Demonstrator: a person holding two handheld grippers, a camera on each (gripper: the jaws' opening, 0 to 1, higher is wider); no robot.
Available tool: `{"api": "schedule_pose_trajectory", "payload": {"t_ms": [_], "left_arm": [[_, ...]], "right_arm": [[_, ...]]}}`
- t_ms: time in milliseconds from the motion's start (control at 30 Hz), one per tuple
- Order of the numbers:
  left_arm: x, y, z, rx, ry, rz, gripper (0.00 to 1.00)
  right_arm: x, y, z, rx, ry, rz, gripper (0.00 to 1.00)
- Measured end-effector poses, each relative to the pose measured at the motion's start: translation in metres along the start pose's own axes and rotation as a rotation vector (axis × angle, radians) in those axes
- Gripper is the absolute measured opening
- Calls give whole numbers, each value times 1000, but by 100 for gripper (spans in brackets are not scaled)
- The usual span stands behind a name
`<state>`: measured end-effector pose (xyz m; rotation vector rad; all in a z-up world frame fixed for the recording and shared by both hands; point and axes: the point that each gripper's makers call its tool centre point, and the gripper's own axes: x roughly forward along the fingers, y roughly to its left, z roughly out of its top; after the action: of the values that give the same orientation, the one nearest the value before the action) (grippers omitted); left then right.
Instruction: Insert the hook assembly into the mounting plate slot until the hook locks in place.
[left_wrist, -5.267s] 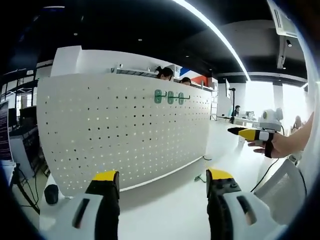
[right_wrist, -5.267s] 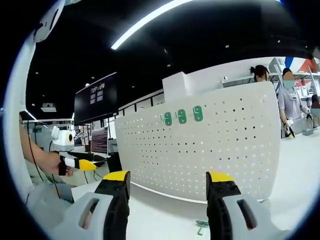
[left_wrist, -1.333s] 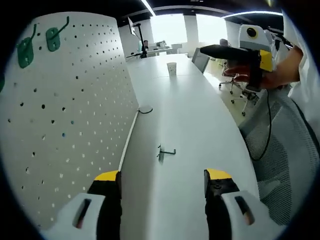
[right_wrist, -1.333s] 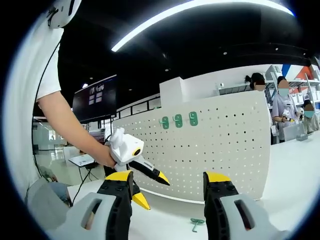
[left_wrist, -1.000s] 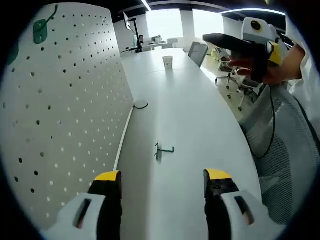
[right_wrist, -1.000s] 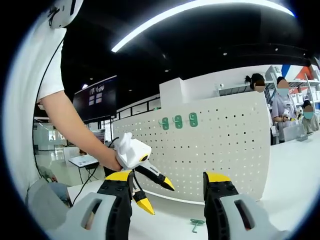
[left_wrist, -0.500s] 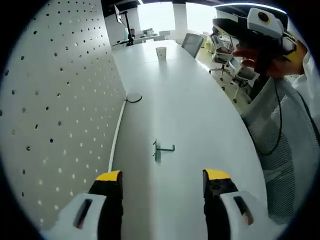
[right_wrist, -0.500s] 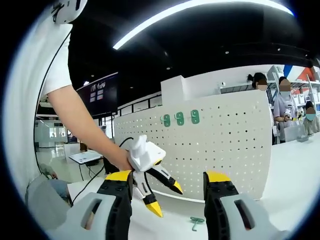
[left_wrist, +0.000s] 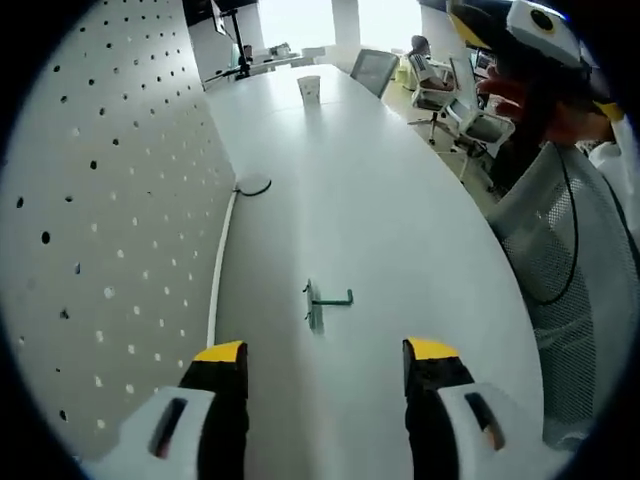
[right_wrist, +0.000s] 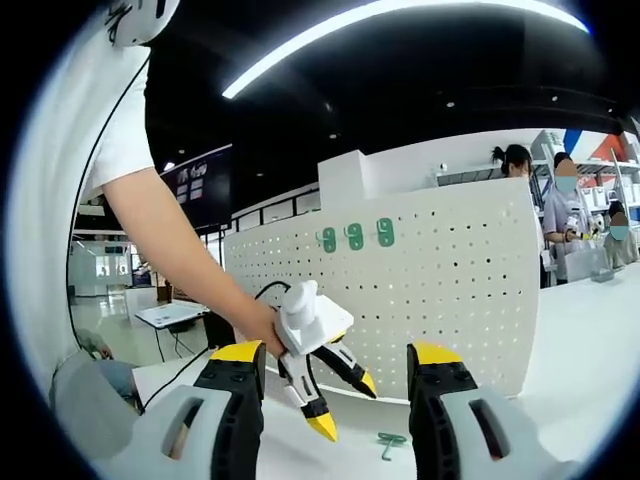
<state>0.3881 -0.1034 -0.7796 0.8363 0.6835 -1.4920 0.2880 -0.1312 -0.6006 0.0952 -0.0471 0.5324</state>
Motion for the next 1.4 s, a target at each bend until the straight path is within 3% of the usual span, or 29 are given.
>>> {"api": "schedule_pose_trajectory", "payload": {"t_ms": [500,1200,1400], "left_arm": [[28,4,-3,40,77,-30,64],[51,-3,-7,61,145,-95,63],[56,-6,-17,84,182,-105,62]], "right_arm": [[-2,-5,1,9,-7,-24,55],[-4,-11,0,22,-9,-45,54],[-4,-13,-1,29,-9,-50,53]]}}
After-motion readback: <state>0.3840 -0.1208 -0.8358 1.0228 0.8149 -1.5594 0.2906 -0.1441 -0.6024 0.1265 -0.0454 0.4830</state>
